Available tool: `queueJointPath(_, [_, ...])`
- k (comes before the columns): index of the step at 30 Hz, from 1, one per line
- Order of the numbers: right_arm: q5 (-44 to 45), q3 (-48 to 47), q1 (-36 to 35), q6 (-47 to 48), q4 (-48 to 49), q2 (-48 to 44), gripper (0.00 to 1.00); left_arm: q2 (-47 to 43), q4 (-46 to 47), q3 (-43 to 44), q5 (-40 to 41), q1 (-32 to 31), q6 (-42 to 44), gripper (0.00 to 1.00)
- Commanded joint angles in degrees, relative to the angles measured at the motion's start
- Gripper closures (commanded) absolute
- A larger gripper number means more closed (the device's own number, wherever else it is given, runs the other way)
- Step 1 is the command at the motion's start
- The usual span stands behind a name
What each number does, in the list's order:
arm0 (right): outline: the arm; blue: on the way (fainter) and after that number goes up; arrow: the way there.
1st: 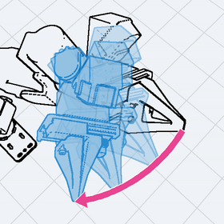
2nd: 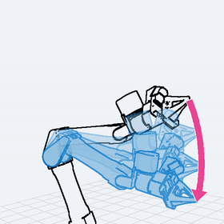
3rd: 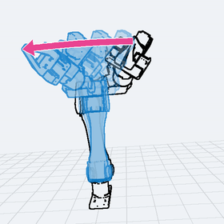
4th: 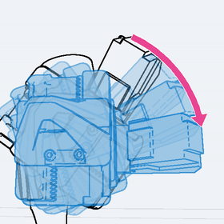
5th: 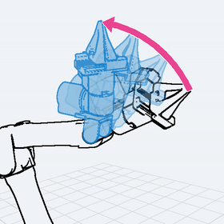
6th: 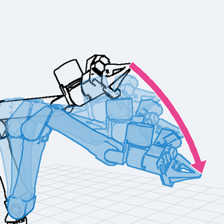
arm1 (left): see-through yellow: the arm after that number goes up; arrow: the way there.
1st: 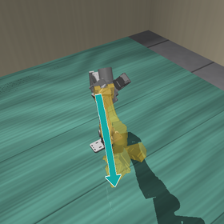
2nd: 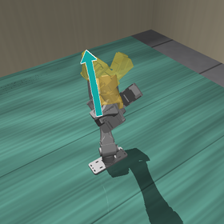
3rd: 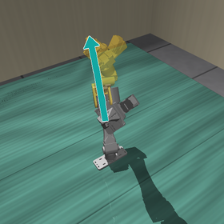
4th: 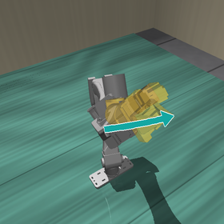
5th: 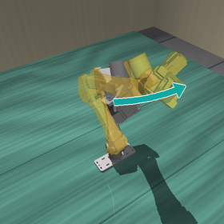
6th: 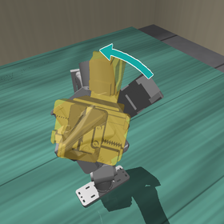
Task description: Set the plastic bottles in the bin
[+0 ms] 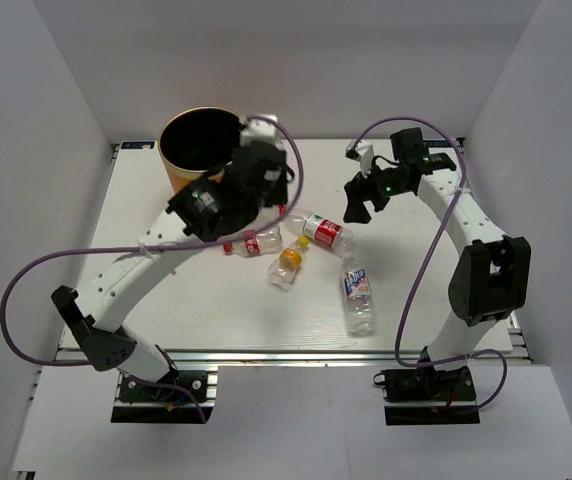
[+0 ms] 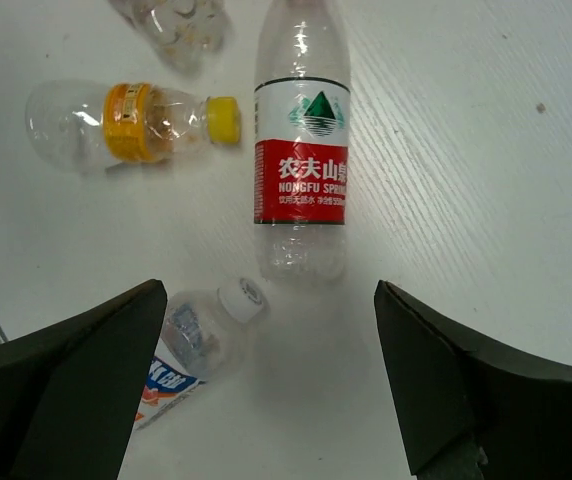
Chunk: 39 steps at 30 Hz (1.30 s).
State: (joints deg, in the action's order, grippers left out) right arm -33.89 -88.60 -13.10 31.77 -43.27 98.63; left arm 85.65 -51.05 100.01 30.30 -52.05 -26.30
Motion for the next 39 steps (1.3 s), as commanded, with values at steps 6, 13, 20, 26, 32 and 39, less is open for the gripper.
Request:
queueJointPath(6, [-2.5, 0.53, -2.8, 6.11, 0.46, 1.12, 0.1, 12.34, 0.25, 18.25, 13.47, 18.02, 4.95, 0.68])
queueJointPath(13, [1.54, 1.32, -5.53, 4.8, 2.3, 3.4, 0.1, 19.29, 2.62, 25.84, 10.75, 29.02, 4.95, 0.64])
queueJointPath(20, [3.56, 1.67, -6.41, 3.56, 4.07, 5.43, 0.1, 25.1, 1.56, 30.6, 9.34, 34.64, 4.42, 0.25])
queueJointPath(26, [7.69, -0.17, -7.9, 2.08, 5.91, 12.0, 0.1, 24.75, 1.39, 28.33, 6.26, 36.23, 4.42, 0.01])
queueJointPath(32, [13.65, -6.41, -10.8, 0.76, 5.73, 20.01, 0.1, 11.06, 12.06, 12.18, -15.29, 34.03, 17.4, 0.01])
queueJointPath(39, [20.61, -8.96, -11.77, -1.18, 7.32, 26.08, 0.17, -6.0, 12.02, -15.94, -41.64, 29.65, 20.07, 0.01])
